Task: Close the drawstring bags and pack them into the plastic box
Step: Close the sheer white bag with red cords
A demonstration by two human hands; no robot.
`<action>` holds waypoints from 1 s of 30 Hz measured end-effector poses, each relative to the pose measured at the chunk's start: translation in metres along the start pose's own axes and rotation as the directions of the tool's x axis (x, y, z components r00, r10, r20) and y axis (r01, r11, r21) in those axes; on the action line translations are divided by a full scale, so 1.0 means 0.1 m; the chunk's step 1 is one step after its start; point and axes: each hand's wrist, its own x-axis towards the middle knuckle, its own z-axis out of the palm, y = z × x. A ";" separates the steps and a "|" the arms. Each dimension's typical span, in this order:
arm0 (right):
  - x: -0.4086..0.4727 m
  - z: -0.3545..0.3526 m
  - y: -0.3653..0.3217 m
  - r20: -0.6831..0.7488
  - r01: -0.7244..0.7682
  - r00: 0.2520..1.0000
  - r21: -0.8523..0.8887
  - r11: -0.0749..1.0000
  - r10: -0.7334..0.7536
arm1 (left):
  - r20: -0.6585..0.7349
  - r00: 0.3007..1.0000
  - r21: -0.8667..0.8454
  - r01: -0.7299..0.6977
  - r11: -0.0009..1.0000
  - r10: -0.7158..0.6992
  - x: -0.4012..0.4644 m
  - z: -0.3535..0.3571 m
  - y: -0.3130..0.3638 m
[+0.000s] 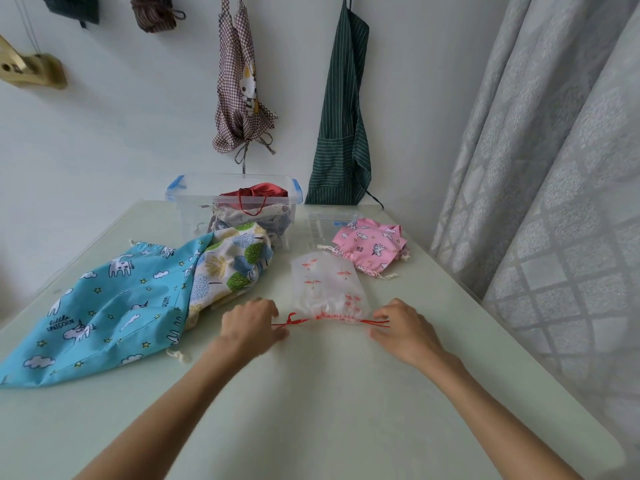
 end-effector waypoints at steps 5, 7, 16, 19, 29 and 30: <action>0.02 0.10 -0.02 -0.160 0.015 0.987 -0.044 0.999 -0.022 | -0.127 0.992 -0.075 -0.034 0.997 0.024 0.06 0.13 0.00; 0.02 0.08 0.02 -0.173 0.052 0.983 -0.012 0.999 -0.053 | -0.156 0.985 -0.032 -0.079 0.996 0.073 0.05 0.12 -0.02; 0.04 -0.08 0.15 -0.282 0.149 0.952 0.103 0.983 -0.115 | -0.157 0.964 -0.183 -0.242 0.953 0.215 0.02 0.14 -0.11; 0.05 -0.05 0.16 -0.285 0.133 0.954 0.131 0.982 -0.091 | -0.108 0.968 -0.306 -0.250 0.919 0.228 0.02 0.16 -0.10; 0.09 -0.08 0.17 -0.309 0.092 0.951 0.243 0.966 -0.013 | -0.064 0.930 0.002 -0.363 0.932 0.363 -0.03 0.00 -0.05; 0.09 -0.10 0.19 -0.316 0.090 0.949 0.237 0.967 -0.011 | -0.087 0.925 0.066 -0.366 0.928 0.371 -0.05 -0.01 -0.05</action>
